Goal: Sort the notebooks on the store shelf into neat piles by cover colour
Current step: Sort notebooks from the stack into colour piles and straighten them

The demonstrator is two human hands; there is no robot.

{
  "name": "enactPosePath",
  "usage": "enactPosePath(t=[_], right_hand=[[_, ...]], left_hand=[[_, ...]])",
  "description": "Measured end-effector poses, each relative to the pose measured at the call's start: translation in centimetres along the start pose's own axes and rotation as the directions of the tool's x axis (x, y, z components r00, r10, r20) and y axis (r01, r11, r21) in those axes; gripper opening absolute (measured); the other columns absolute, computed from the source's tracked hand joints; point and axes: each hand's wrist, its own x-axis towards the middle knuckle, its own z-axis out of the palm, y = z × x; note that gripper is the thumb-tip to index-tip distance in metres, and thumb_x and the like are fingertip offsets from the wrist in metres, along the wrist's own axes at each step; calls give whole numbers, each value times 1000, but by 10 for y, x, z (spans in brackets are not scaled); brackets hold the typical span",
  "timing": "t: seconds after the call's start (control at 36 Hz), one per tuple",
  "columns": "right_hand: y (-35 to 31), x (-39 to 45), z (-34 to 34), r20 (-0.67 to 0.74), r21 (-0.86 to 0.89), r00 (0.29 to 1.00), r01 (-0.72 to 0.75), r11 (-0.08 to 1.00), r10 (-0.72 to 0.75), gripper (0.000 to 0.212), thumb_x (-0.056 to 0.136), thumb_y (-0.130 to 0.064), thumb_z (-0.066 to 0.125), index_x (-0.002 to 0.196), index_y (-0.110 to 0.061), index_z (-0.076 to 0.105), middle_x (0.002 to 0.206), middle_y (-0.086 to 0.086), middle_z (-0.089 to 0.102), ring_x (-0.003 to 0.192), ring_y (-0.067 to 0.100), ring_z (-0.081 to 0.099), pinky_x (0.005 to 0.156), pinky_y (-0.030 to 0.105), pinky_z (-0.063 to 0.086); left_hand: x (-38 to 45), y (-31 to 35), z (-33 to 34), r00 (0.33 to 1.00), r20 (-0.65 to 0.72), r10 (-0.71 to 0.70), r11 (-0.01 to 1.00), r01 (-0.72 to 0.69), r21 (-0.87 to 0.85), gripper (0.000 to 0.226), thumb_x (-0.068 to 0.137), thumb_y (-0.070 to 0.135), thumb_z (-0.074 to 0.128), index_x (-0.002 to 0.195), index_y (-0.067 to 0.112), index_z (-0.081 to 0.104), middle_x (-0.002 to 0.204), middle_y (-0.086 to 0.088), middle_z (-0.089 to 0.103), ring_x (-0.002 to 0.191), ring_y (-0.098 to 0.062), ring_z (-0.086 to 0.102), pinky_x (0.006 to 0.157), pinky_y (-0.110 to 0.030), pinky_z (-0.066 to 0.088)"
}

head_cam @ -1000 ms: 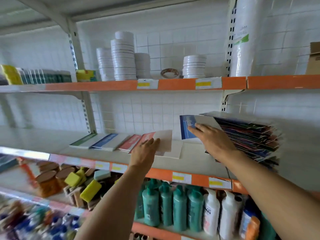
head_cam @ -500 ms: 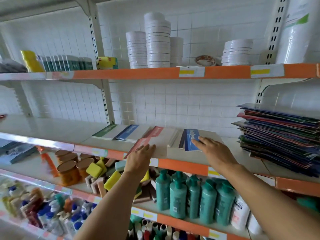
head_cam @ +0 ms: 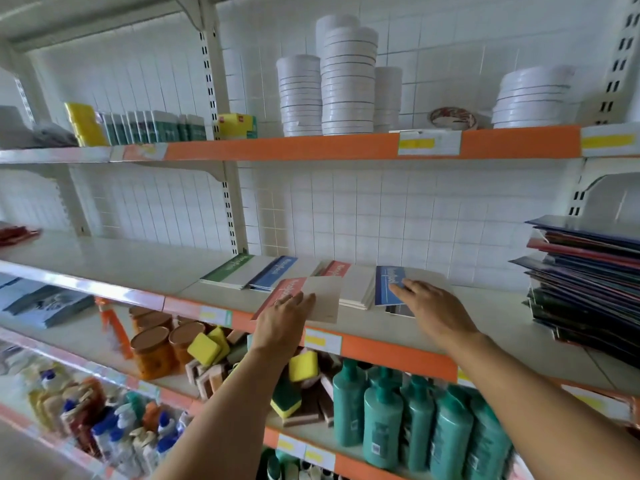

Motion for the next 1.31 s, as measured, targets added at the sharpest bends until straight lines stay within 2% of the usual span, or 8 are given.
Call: enactPosePath(t=[0.64, 0.75, 0.81, 0.89, 0.94, 1.0, 1.19, 1.31], right_hand=[[2, 96, 53, 65, -104, 957, -275, 956, 282, 72, 93, 2, 34, 153, -29, 9, 157, -1, 23, 139, 16, 32, 102, 27, 36], [11, 109, 66, 58, -121, 948, -304, 945, 313, 72, 92, -1, 36, 153, -30, 12, 148, -2, 36, 129, 18, 43, 89, 26, 42], [14, 115, 72, 62, -123, 946, -309, 943, 318, 72, 91, 0, 36, 153, -30, 12, 148, -3, 36, 128, 18, 44, 88, 27, 42], [19, 122, 79, 82, -106, 946, -306, 946, 315, 71, 91, 1, 35, 152, -30, 14, 151, -2, 33, 131, 20, 42, 92, 28, 42], [22, 126, 82, 84, -105, 947, -301, 948, 310, 71, 91, 0, 34, 152, -30, 13, 152, -2, 32, 131, 20, 42, 92, 28, 42], [23, 127, 84, 80, -109, 949, -295, 949, 304, 72, 91, 0, 36, 152, -31, 13, 151, -3, 32, 130, 19, 43, 91, 28, 42], [20, 133, 87, 48, -82, 968, -240, 967, 245, 69, 93, 1, 38, 153, -24, 13, 149, 3, 36, 128, 22, 44, 92, 31, 43], [10, 133, 79, 38, -56, 973, -225, 973, 227, 72, 92, 5, 38, 153, -22, 12, 151, 6, 32, 134, 23, 38, 101, 31, 39]], left_hand=[[142, -22, 92, 955, 55, 293, 956, -292, -13, 36, 101, 11, 40, 136, 16, 44, 134, -6, 51, 121, -26, 51, 91, -37, 47], [163, -20, 115, 935, 25, 354, 934, -352, -59, 38, 56, 6, 85, 91, 16, 73, 84, -1, 71, 72, -21, 71, 47, -28, 54], [171, -20, 130, 940, -10, 341, 935, -341, -95, 42, 46, 5, 87, 83, 18, 73, 75, 1, 71, 63, -19, 70, 38, -26, 51], [175, -15, 138, 917, 31, 399, 901, -385, -200, 37, 82, 6, 65, 118, 14, 63, 111, -8, 66, 100, -30, 66, 67, -41, 59], [178, -13, 141, 900, 155, 407, 910, -386, -151, 44, 98, 28, 47, 141, 19, 41, 142, -4, 46, 131, -27, 44, 95, -42, 47], [180, -11, 139, 874, 278, 399, 917, -378, -129, 60, 97, 48, 43, 148, 23, 27, 153, 1, 30, 141, -21, 28, 105, -39, 36], [183, -11, 141, 885, 284, 368, 930, -351, -112, 69, 93, 62, 37, 149, 24, 25, 157, -1, 23, 143, -21, 25, 109, -39, 31], [184, -19, 139, 920, 196, 340, 939, -321, -121, 61, 95, 58, 34, 145, 23, 32, 151, -2, 35, 135, -23, 37, 103, -40, 39]])
